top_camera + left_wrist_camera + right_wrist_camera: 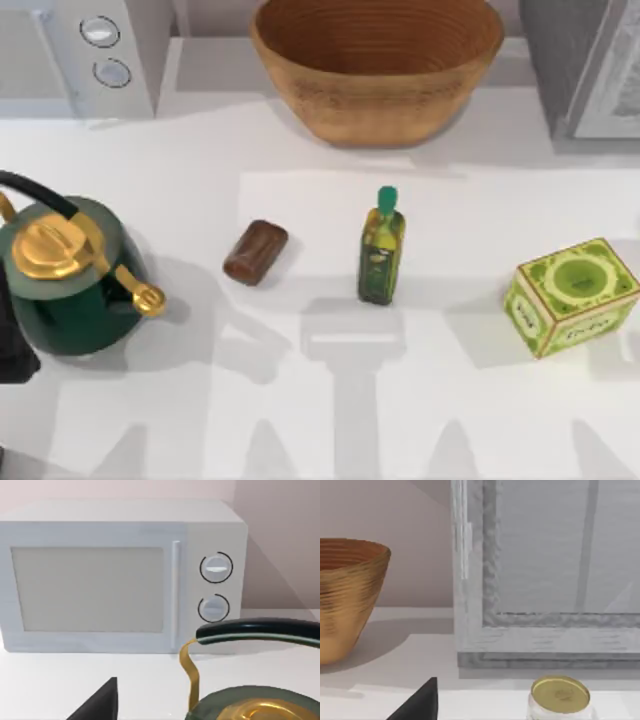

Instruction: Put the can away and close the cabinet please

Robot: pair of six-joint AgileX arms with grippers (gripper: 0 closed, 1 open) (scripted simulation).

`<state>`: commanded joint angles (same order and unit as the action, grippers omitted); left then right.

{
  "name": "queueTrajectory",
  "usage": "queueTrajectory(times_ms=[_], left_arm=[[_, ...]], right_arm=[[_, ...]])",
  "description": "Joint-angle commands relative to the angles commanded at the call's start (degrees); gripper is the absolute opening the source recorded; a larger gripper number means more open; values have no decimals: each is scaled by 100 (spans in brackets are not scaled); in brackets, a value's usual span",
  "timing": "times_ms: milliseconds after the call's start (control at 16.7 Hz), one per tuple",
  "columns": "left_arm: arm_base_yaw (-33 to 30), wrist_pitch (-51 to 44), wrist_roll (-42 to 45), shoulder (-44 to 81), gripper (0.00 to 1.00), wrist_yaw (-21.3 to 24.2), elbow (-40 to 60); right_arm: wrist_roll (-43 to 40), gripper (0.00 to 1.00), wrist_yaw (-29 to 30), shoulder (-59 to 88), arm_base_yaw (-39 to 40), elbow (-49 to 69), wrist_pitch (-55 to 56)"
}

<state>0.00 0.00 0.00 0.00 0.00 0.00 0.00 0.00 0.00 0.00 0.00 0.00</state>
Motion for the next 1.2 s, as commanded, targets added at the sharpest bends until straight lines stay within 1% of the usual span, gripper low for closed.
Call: queueTrajectory(times_ms=[240,480,660,1020,1200], left_arm=[[0,0,0,0,100,0,0],[0,0,0,0,100,0,0],[0,0,0,0,100,0,0],[0,0,0,0,100,0,0],[0,0,0,0,100,0,0]], right_arm=[[-7,100,-16,194,-24,53,135],[-45,100,-106,1294,-130,312,819],[-85,100,-199,2740,-253,597,1558],[-165,100,-366,6266,-583,1274,3168],[-199,100,-438,7747,-724,1570,3862]])
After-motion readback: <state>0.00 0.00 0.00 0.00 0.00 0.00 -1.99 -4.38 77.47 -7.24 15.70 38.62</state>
